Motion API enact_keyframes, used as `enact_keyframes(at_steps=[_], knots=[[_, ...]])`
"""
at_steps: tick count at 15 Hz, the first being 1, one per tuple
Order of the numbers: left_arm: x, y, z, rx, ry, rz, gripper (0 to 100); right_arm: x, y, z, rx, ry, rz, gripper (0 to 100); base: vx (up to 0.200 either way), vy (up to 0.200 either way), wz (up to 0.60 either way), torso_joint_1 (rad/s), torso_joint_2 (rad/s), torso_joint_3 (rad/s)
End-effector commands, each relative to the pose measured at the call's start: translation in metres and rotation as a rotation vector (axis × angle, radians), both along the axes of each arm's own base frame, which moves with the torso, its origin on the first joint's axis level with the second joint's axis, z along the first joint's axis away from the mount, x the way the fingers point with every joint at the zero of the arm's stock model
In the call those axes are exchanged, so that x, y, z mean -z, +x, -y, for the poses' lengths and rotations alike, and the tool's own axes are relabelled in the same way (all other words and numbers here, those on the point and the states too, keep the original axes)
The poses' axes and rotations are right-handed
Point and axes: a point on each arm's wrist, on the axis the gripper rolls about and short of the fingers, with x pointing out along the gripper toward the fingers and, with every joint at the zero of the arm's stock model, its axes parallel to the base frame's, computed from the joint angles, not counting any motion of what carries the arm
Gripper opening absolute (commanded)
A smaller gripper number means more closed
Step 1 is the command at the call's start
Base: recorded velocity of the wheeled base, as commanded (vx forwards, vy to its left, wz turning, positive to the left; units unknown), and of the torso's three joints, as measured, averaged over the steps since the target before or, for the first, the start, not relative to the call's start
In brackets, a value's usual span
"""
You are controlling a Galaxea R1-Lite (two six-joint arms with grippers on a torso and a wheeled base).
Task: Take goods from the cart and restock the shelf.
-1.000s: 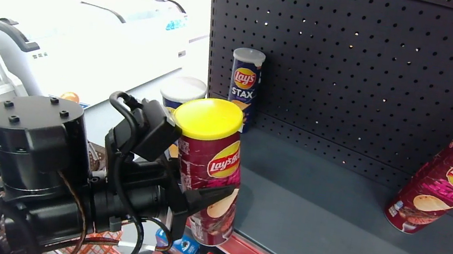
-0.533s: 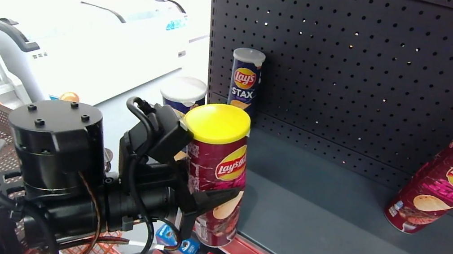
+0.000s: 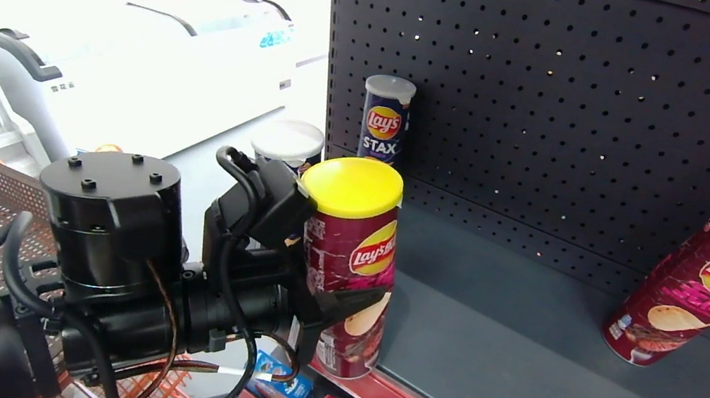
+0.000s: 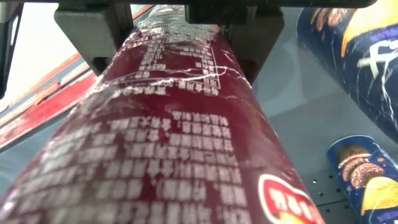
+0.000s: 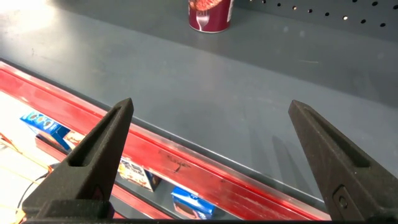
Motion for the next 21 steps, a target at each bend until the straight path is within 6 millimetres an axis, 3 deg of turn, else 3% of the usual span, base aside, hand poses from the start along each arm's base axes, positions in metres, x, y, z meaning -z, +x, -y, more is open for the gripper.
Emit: enact_keyframes(at_steps=[1,12,21], knots=[[0.0043,0.0033,0.0030,0.002,0.008,-0.010,0,0.0001,0.0001,0.0000,-0.002,-0.001,-0.002,100,0.000,0.000,0.00,0.000,0.00,0.000],[0.0045,0.0046,0.0012,-0.007,0.008,-0.010,0,0.0001,0.0001,0.0000,-0.003,-0.001,-0.002,100,0.000,0.000,-0.55,0.002,0.00,0.002],[0.0046,0.0029,-0.0020,-0.015,0.010,-0.011,0,0.0001,0.0001,0.0000,-0.003,-0.001,-0.002,100,0.000,0.000,0.00,0.000,0.00,0.000]])
